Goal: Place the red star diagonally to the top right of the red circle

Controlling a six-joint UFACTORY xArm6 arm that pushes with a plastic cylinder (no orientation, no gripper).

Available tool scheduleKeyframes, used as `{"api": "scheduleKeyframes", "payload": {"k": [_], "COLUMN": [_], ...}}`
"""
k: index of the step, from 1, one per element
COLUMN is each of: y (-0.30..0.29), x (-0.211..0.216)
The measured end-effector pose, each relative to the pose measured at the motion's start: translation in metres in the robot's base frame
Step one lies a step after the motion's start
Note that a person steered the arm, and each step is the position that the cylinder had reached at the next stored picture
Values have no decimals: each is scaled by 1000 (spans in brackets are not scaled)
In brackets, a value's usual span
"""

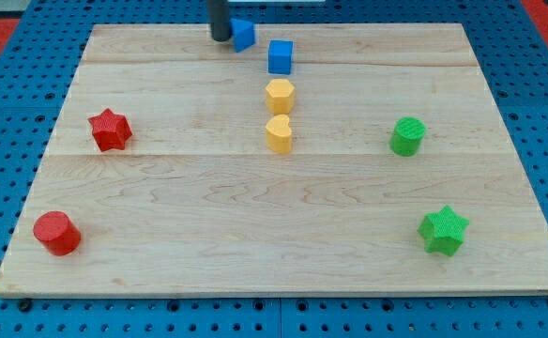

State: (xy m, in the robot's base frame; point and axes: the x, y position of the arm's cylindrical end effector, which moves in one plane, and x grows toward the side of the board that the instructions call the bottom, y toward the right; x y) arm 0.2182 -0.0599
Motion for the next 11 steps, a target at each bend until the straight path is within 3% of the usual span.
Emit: {"api": "scheduleKeyframes", "payload": {"k": [2, 3, 4, 5, 6, 7, 8, 9, 11], "y": [54, -31, -47, -108, -131, -131, -151, -214, -244], "x": [0, 7, 86, 109, 166, 195, 196, 196, 223]}}
